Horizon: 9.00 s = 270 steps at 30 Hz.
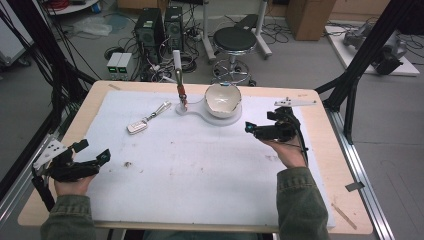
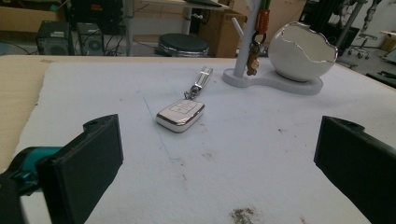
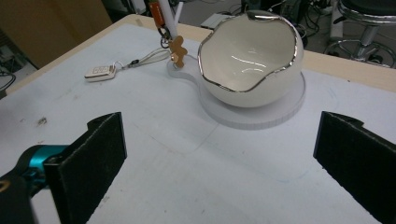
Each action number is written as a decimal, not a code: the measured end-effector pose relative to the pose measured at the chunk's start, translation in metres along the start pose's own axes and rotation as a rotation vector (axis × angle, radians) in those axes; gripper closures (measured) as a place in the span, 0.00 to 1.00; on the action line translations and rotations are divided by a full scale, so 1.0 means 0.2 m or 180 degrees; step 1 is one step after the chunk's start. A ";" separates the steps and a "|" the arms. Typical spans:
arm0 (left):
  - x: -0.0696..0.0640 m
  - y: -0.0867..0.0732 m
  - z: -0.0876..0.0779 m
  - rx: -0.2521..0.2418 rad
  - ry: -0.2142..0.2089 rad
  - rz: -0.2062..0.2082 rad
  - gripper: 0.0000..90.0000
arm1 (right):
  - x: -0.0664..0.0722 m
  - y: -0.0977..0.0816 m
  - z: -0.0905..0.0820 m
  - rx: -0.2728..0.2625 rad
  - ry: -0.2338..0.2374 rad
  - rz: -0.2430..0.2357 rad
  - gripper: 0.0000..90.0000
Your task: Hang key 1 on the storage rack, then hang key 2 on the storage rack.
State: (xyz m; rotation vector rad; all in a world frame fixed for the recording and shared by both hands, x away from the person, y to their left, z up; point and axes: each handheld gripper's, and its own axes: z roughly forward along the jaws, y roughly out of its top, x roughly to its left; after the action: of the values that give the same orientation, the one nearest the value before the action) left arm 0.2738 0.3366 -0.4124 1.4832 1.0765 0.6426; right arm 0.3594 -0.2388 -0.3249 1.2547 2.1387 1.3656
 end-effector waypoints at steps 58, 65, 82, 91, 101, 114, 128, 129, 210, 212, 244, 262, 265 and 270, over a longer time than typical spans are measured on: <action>0.01 0.00 0.00 -0.0003 0.0039 0.0000 0.02 | -0.01 -0.63 -0.23 -0.0474 -0.0656 -0.0026 0.02; 0.01 0.00 0.01 0.0016 0.0050 -0.0006 0.02 | 0.00 -0.67 -0.24 -0.0481 -0.0694 -0.0040 0.02; -0.03 0.07 0.07 0.0217 0.0093 0.0188 0.02 | 0.01 -0.71 -0.23 -0.0439 -0.0730 -0.0042 0.02; -0.03 0.13 0.13 0.0300 0.0031 0.0199 0.02 | 0.00 -0.71 -0.23 -0.0446 -0.0752 -0.0032 0.02; -0.06 0.20 0.25 0.0482 -0.0080 0.0315 0.02 | 0.00 -0.71 -0.23 -0.0436 -0.0736 -0.0041 0.02; -0.14 0.29 0.48 0.0865 -0.0247 0.0600 0.02 | -0.01 -0.71 -0.23 -0.0461 -0.0706 -0.0005 0.02; -0.17 0.37 0.66 0.1072 -0.0353 0.0714 0.02 | 0.00 -0.71 -0.22 -0.0427 -0.0691 -0.0029 0.02; -0.17 0.37 0.68 0.1098 -0.0369 0.0729 0.02 | 0.00 -0.71 -0.22 -0.0425 -0.0692 -0.0033 0.02; 0.05 0.27 1.48 0.2202 -0.0166 0.0858 0.83 | -0.01 -0.73 -0.26 -0.0477 -0.0850 -0.0041 0.02; 0.05 0.29 1.46 0.2205 -0.0161 0.0945 0.83 | 0.00 -0.73 -0.27 -0.0476 -0.0848 -0.0044 0.02; -0.01 0.67 1.10 0.1380 -0.0250 0.1057 0.83 | 0.00 -0.70 -0.25 -0.0515 -0.0729 -0.0116 0.02; -0.01 0.80 1.00 0.0956 -0.0219 0.0845 0.83 | 0.01 -0.70 -0.24 -0.0487 -0.0707 -0.0096 0.02; -0.02 0.82 1.01 0.0907 -0.0219 0.0829 0.83 | 0.01 -0.70 -0.24 -0.0490 -0.0703 -0.0097 0.02; -0.01 0.83 1.01 0.0788 -0.0156 0.0776 0.83 | 0.00 -0.70 -0.25 -0.0507 -0.0696 -0.0109 0.02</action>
State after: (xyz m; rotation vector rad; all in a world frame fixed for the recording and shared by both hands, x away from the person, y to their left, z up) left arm 0.4914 0.2511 -0.2954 1.8551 0.9715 0.6549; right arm 0.2563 -0.2896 -0.4181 1.2371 1.8584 1.2913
